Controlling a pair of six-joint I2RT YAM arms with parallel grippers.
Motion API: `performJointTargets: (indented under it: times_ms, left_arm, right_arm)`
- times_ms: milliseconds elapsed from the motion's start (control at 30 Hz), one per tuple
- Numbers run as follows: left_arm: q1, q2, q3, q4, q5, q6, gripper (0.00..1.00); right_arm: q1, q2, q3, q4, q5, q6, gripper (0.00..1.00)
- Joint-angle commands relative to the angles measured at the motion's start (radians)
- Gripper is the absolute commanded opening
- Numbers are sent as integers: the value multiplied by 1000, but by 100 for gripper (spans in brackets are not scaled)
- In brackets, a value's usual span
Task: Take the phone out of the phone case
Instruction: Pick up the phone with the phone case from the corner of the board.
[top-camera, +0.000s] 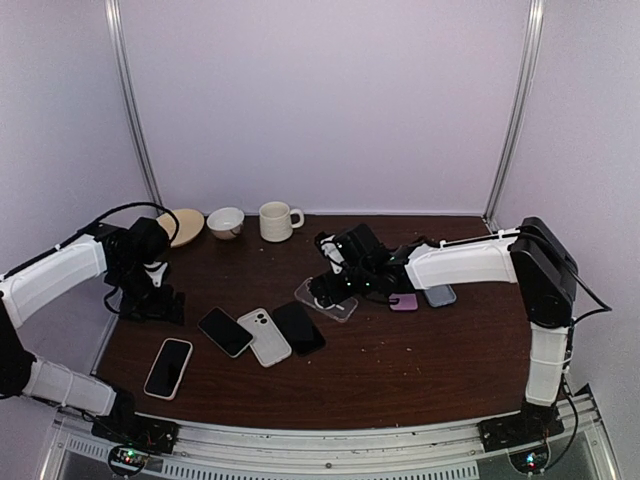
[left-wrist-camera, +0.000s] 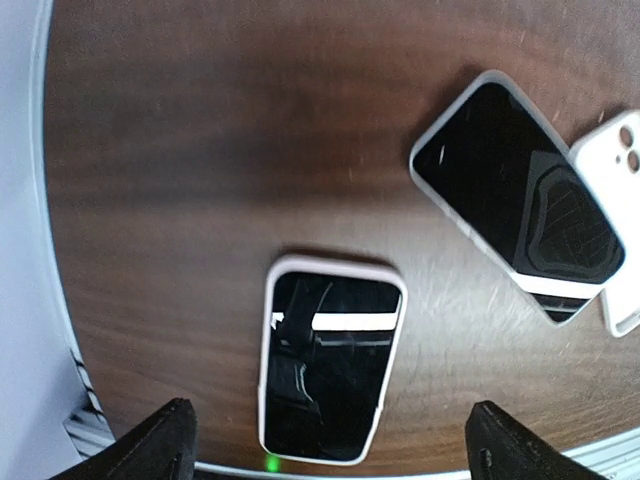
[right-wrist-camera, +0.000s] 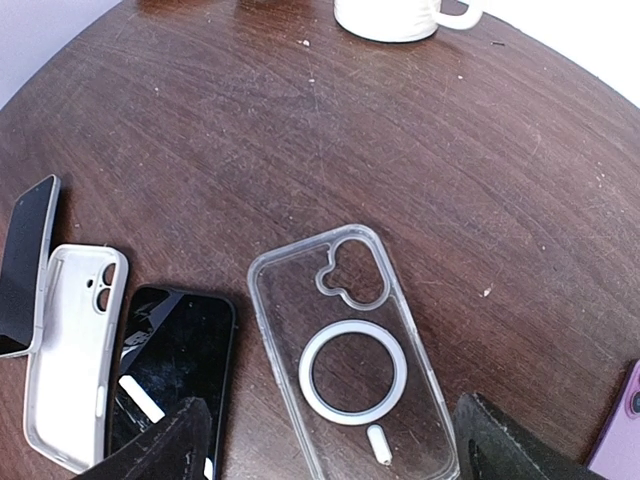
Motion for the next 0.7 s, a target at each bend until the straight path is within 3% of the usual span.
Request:
performJointTargets:
  times_ms: [0,233,400,667]
  left_arm:
    - [-92,-47,-80,-55,-28,-206,98]
    - [-249,-40,-148,-84,-161,-347,97]
    - [-269,-17,-173,-84,-248,-432,98]
    - [-256,21,-295,139,-129,-356,97]
  right_arm:
    - [11,-23,6,-27,18,-32,89]
    - [120,-17,33,-59,-2,-69,89]
    - [148,-8,26,-48,-3,-31,90]
    - [170,0,19,-42,-2,-18,90]
